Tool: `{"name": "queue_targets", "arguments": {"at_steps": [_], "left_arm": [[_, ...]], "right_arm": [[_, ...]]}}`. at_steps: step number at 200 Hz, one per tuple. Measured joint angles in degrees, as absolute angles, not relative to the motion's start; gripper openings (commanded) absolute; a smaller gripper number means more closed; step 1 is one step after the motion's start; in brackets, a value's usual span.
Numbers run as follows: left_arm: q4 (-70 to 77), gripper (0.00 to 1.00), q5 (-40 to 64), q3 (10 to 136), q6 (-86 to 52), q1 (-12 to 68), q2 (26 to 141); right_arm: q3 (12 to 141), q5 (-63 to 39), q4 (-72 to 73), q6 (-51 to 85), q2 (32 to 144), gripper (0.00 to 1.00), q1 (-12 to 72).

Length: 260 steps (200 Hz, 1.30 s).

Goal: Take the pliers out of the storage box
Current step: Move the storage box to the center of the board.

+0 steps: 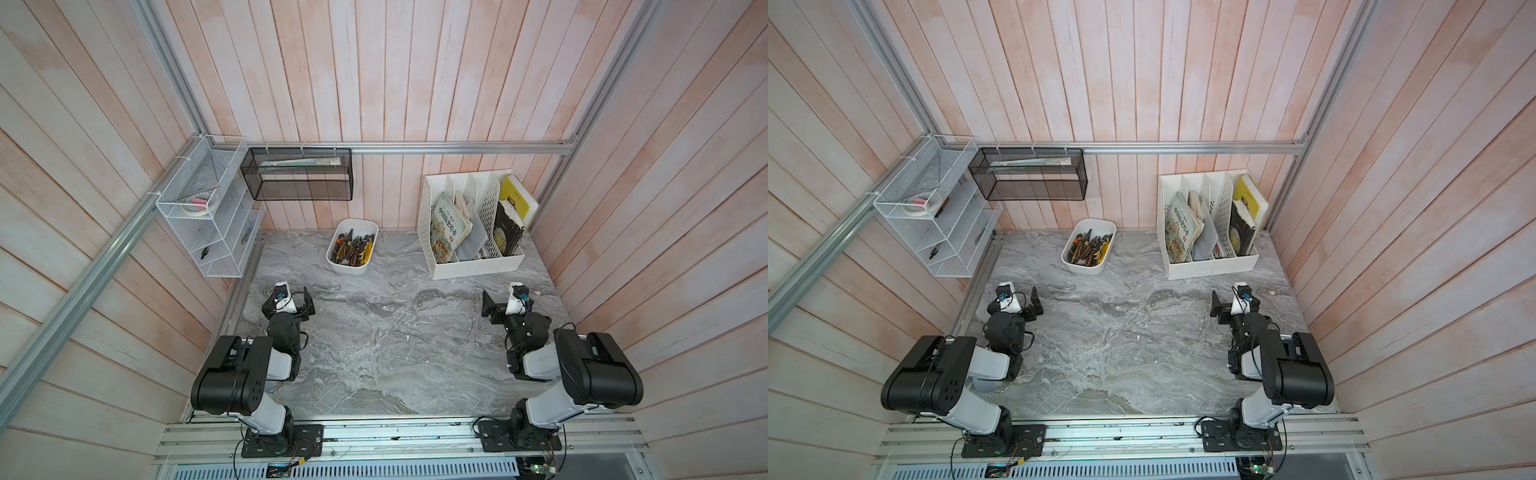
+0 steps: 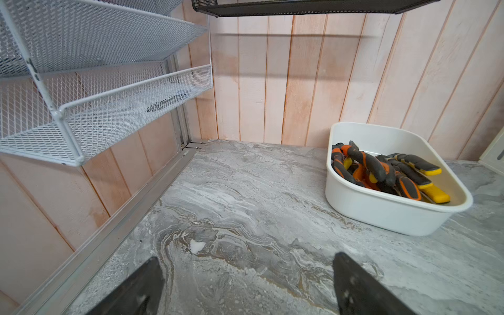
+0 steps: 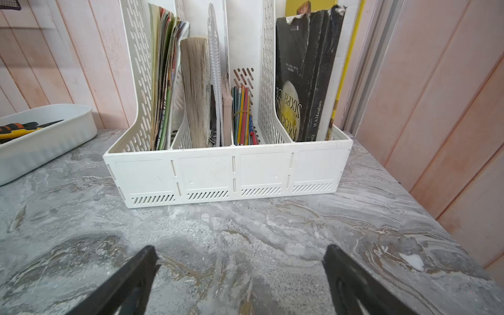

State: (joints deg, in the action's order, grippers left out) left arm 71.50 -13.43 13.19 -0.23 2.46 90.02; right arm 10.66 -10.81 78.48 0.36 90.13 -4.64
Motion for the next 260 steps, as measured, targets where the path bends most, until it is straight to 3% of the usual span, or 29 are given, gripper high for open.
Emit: {"name": "queue_targets", "arguments": {"at_steps": [65, 127, 155, 170, 190, 222, 260], "left_arm": [[70.22, 1.0, -10.81, 13.61, -2.26, -0.34, 90.0], [69.56, 1.0, -10.79, 13.61, -2.83, -0.1, 89.78], [68.23, 1.0, -14.92, 13.65, -1.06, 3.9, 86.59], [65.12, 1.0, -19.14, 14.41, -0.05, 7.07, 83.15], [55.4, 1.0, -24.53, 18.33, -1.17, 8.23, 76.14], [30.2, 1.0, -26.41, 35.44, -6.79, 8.23, 70.02], [6.46, 1.0, -18.65, 51.57, -11.51, 6.79, 74.5]], "right_arm": [[10.66, -12.01, 78.83, 0.4, 90.13, 0.98, -4.64], [10.87, -5.72, 77.25, 1.83, 89.17, 0.98, -4.12], [10.66, 4.14, 69.91, 0.95, 75.81, 0.98, 2.66], [12.58, 6.33, 61.54, 6.92, 65.89, 0.98, 4.29], [20.8, 4.38, 45.54, 15.64, 58.87, 0.98, 2.46], [35.55, 0.6, 23.49, 19.9, 61.73, 0.98, 5.32], [37.74, -3.81, 7.73, 22.2, 64.1, 0.74, 10.48]]}}
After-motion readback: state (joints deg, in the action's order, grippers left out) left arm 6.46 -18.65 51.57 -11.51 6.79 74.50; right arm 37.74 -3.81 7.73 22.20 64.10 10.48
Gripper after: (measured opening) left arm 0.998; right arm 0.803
